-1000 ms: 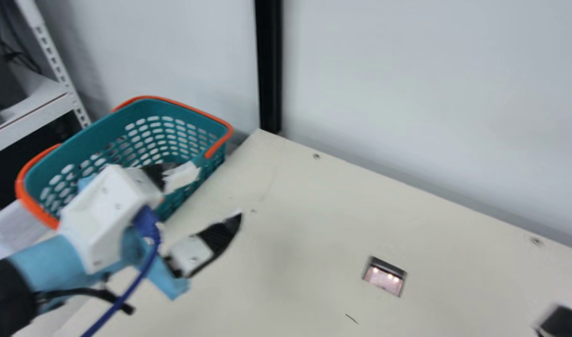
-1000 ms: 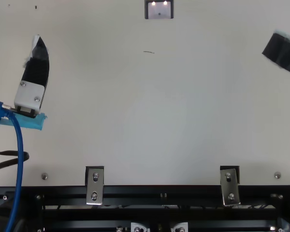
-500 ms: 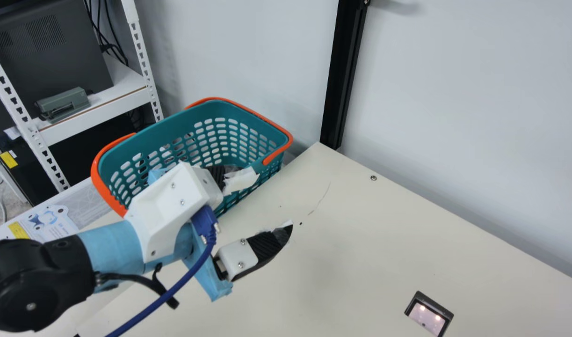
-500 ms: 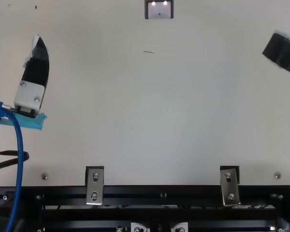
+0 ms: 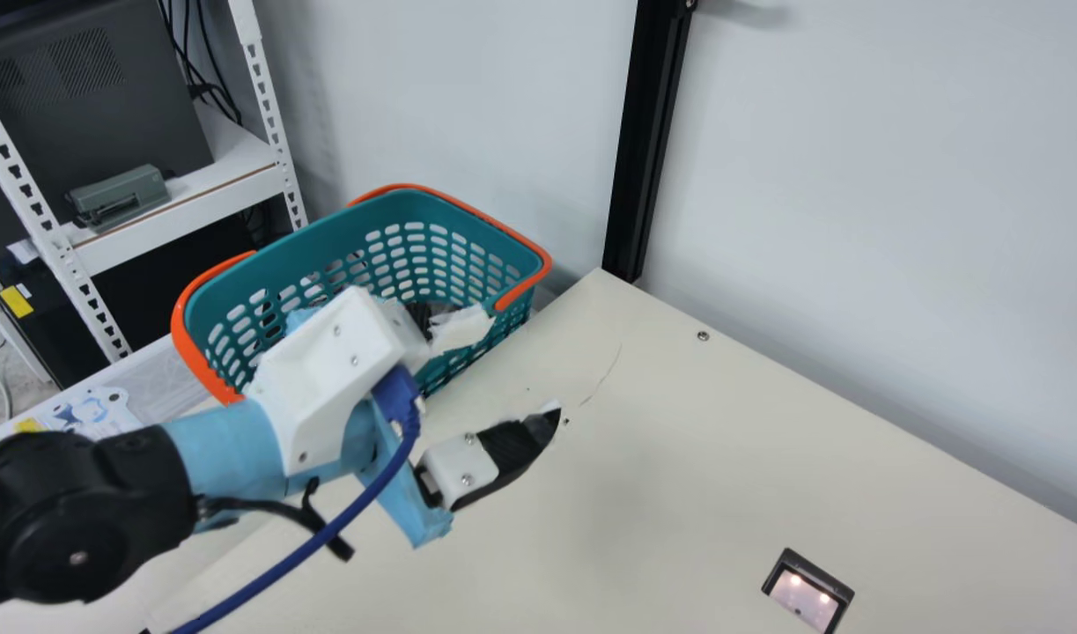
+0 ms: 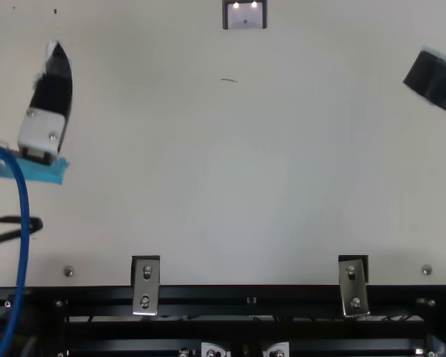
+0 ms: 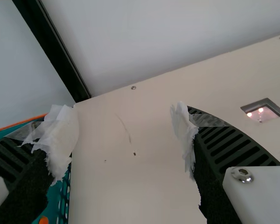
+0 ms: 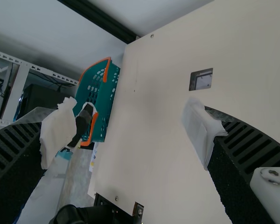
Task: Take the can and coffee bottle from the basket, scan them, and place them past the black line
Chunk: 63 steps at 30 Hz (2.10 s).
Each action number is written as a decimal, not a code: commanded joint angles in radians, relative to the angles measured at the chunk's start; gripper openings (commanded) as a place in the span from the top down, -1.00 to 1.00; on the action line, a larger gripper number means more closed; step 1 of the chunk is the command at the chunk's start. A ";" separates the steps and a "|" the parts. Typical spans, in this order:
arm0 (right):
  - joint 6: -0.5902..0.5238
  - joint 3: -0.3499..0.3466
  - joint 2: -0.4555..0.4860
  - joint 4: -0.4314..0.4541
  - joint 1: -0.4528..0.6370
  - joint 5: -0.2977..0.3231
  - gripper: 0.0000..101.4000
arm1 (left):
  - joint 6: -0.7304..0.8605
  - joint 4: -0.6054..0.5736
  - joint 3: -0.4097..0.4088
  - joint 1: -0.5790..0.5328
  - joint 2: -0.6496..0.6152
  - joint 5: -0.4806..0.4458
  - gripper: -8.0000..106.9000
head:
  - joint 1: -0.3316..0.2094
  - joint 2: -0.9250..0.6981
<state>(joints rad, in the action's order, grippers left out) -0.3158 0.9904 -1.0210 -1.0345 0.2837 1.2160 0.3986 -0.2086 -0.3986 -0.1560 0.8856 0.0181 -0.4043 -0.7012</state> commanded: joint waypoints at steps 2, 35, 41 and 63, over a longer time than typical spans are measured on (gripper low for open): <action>0.000 0.000 0.000 0.000 0.000 0.000 -1.00 | -0.040 0.019 -0.066 0.020 0.070 0.007 -0.71 | -0.029 -0.020; 0.000 0.000 0.000 0.000 0.000 0.000 -1.00 | -0.465 0.250 -0.874 0.418 0.881 -0.394 -0.71 | -0.029 -0.020; 0.000 0.000 0.000 0.000 0.000 0.000 -1.00 | -0.478 0.253 -0.906 0.418 0.924 -0.437 -0.71 | -0.029 -0.020; 0.000 0.000 0.000 0.000 0.000 0.000 -1.00 | -0.264 0.081 -0.993 0.634 0.997 -0.736 -0.71 | -0.029 -0.020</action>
<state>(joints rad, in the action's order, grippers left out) -0.3158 0.9904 -1.0210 -1.0345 0.2837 1.2160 0.0927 -0.1417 -1.3862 0.4470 1.8685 -0.6711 -0.4095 -0.7012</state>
